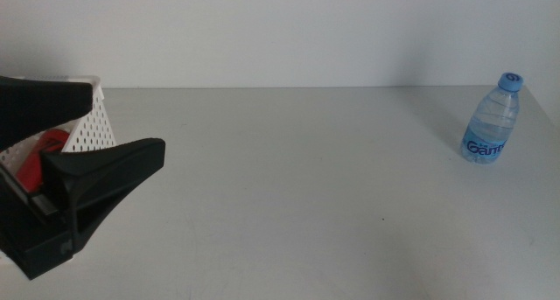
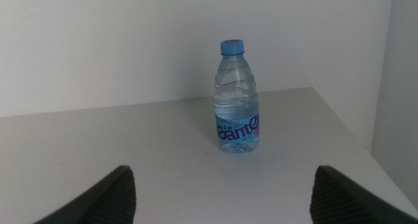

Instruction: Use arms to grab the bottles and put them into the dustbin to the left of the table.

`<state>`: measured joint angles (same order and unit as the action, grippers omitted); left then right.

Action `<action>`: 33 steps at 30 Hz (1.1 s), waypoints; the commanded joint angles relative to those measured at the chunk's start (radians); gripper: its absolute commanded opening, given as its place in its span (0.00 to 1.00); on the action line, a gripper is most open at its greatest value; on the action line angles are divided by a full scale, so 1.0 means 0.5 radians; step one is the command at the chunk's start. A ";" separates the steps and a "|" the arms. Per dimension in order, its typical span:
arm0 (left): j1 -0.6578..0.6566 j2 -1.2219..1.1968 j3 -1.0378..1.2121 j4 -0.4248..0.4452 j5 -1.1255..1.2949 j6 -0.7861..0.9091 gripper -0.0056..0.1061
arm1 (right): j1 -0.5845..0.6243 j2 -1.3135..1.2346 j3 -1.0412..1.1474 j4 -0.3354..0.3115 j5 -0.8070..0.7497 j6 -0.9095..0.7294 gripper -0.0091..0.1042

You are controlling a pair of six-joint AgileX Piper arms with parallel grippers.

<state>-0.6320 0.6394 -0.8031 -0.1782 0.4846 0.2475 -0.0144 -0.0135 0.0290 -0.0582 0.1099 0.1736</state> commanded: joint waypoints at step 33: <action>-0.012 0.005 -0.053 -0.019 -0.159 -0.028 0.85 | -0.011 1.872 -0.020 -0.135 -2.137 -0.073 0.91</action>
<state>-0.6320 0.6394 -0.8021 -0.1775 0.4846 0.2475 -0.0144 0.8954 0.0290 -0.1207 -0.8168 0.1434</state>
